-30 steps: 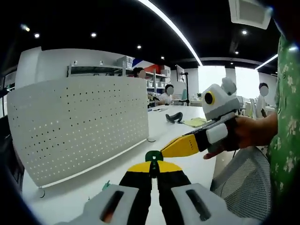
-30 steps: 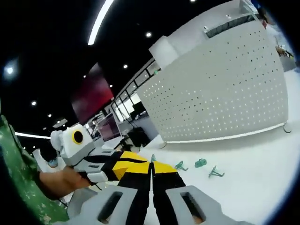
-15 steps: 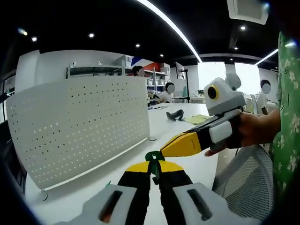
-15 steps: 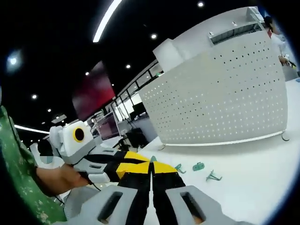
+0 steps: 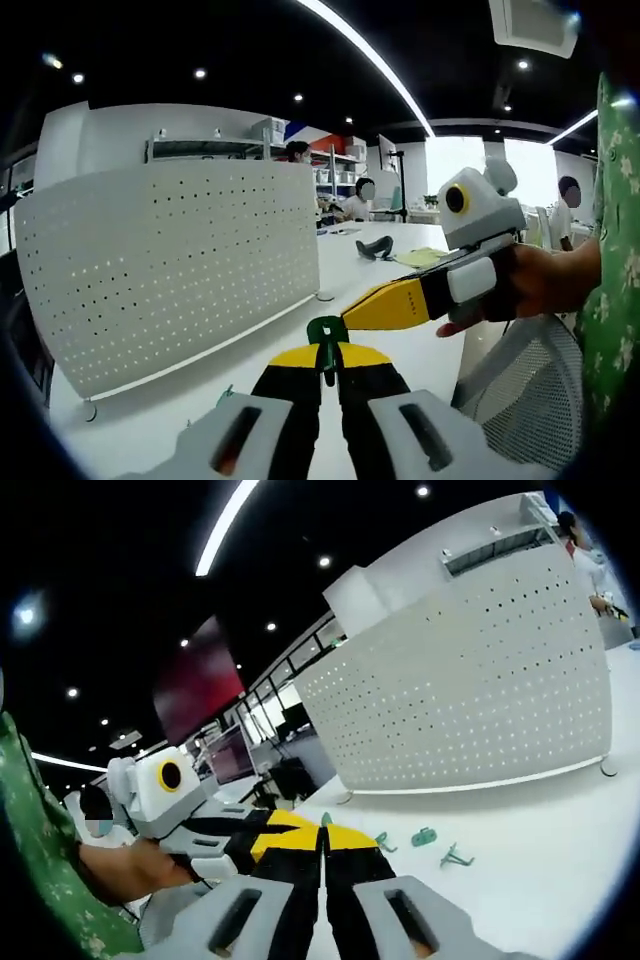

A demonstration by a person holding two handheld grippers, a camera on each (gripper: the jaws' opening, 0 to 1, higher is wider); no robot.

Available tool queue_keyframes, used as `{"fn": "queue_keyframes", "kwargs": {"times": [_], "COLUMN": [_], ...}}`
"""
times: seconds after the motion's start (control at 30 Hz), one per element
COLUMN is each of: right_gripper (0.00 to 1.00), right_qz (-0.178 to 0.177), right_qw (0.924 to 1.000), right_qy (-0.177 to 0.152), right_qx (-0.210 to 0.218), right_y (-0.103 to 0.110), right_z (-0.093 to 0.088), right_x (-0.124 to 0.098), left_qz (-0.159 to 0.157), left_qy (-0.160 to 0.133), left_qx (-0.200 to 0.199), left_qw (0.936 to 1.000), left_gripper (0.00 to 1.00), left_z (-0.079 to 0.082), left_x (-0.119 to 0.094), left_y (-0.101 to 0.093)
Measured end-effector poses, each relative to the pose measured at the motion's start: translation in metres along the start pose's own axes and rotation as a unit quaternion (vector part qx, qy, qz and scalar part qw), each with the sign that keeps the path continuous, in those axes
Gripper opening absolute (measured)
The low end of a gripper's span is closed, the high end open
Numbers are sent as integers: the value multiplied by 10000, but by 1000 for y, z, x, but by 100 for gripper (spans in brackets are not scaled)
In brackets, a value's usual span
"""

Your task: Insert the hook assembly into the mounting plate slot until the hook locks in place.

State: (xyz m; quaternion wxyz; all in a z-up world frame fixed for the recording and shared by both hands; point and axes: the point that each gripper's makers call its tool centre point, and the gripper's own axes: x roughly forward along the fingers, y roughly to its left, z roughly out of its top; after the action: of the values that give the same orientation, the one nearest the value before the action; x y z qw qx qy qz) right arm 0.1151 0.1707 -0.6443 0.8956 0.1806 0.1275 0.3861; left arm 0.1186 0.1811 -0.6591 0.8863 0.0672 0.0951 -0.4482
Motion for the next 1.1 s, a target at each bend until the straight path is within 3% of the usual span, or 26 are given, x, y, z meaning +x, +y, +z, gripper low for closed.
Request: {"fn": "queue_keyframes", "kwargs": {"times": [1.1], "right_gripper": [0], "right_qz": [36], "right_qw": [9998], "right_qy": [-18], "right_qx": [195], "right_y": [3], "right_z": [1], "right_x": [1], "left_qz": [118], "left_qy": [-66], "left_qx": [162], "left_qw": [9998], "left_gripper": [3], "left_z": [3], "left_x": [-3], "left_y": [1]}}
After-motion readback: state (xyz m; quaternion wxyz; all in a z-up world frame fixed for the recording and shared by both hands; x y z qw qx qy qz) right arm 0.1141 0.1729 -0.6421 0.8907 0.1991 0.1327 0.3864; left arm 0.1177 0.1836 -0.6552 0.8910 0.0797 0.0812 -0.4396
